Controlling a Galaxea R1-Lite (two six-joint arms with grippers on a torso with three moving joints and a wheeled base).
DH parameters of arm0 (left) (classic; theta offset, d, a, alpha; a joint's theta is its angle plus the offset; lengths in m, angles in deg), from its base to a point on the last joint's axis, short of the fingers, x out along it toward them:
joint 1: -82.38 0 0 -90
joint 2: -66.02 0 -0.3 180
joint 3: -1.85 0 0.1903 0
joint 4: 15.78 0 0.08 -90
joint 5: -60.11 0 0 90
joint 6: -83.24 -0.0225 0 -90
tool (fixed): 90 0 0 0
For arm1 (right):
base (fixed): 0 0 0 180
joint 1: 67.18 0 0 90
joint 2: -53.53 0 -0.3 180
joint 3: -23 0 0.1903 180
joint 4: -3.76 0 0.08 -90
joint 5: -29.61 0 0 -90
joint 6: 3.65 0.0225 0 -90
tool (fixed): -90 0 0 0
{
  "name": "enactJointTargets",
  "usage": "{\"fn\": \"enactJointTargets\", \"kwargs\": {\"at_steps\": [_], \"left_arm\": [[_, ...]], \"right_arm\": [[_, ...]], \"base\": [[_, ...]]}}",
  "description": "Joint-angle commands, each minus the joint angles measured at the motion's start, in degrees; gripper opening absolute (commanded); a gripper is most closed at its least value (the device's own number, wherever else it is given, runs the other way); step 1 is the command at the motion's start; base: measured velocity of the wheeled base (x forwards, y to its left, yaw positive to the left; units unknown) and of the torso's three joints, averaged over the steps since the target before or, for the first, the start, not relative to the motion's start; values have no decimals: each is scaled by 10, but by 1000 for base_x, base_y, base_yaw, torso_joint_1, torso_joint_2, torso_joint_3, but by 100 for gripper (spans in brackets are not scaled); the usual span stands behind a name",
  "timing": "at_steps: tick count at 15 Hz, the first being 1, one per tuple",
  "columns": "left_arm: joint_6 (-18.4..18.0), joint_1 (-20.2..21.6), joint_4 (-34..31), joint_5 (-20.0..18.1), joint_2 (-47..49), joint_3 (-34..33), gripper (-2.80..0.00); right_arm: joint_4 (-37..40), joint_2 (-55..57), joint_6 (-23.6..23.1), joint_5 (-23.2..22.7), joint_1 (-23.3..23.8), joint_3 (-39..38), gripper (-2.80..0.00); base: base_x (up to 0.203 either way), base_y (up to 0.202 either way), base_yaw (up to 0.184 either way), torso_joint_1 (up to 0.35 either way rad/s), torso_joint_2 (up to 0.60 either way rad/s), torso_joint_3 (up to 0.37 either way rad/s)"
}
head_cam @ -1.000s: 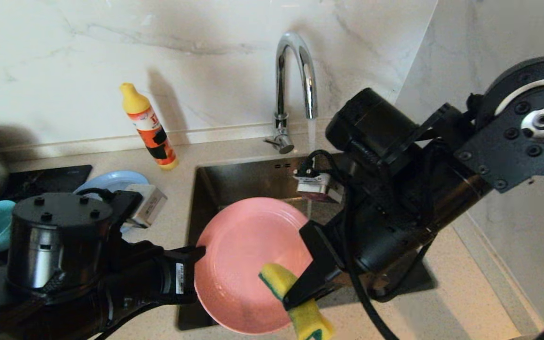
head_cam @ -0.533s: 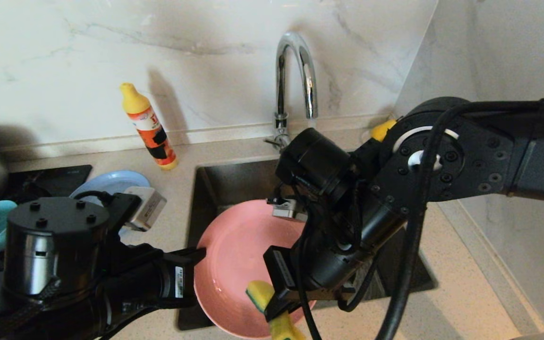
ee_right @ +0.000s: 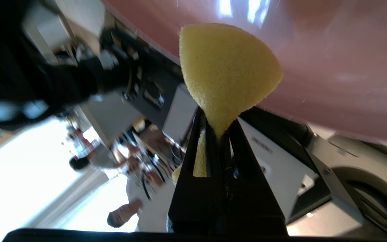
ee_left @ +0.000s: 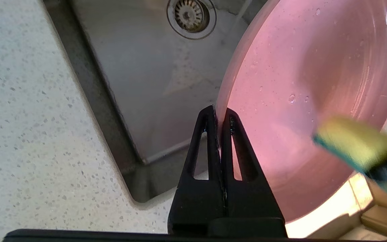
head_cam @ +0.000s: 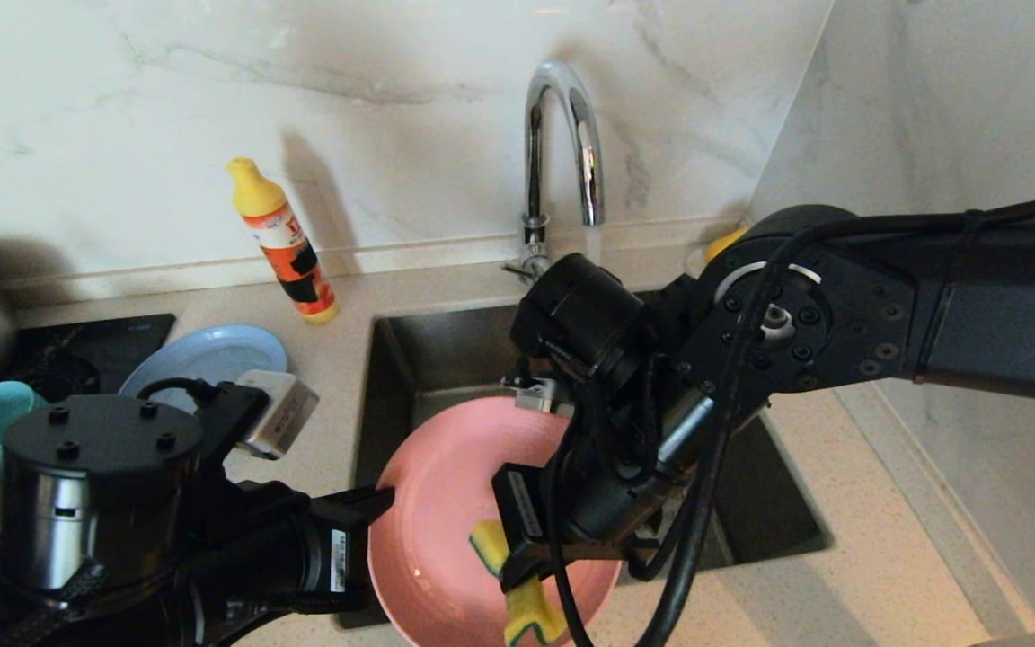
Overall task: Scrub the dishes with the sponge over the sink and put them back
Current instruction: Wipe the plate
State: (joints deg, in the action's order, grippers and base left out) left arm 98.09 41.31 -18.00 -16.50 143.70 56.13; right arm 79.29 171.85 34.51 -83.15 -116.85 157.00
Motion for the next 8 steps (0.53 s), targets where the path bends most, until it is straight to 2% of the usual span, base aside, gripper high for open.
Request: {"fn": "enactJointTargets", "kwargs": {"at_steps": [1,4,8], "left_arm": [[1,-2,7,1,-2,-6,-280],[0,-2,7,1,-2,-6,-280],[4,-3,7,1,-5,-7,-280]], "right_arm": [[-10,-3,12,6,1,0,-280],[-19,-4,13,29,1,0,-280],[-24,-17,13,29,11,0,-280]], "base": [[0,0,0,0,0,0],[0,0,0,0,0,0],[0,0,0,0,0,0]]}}
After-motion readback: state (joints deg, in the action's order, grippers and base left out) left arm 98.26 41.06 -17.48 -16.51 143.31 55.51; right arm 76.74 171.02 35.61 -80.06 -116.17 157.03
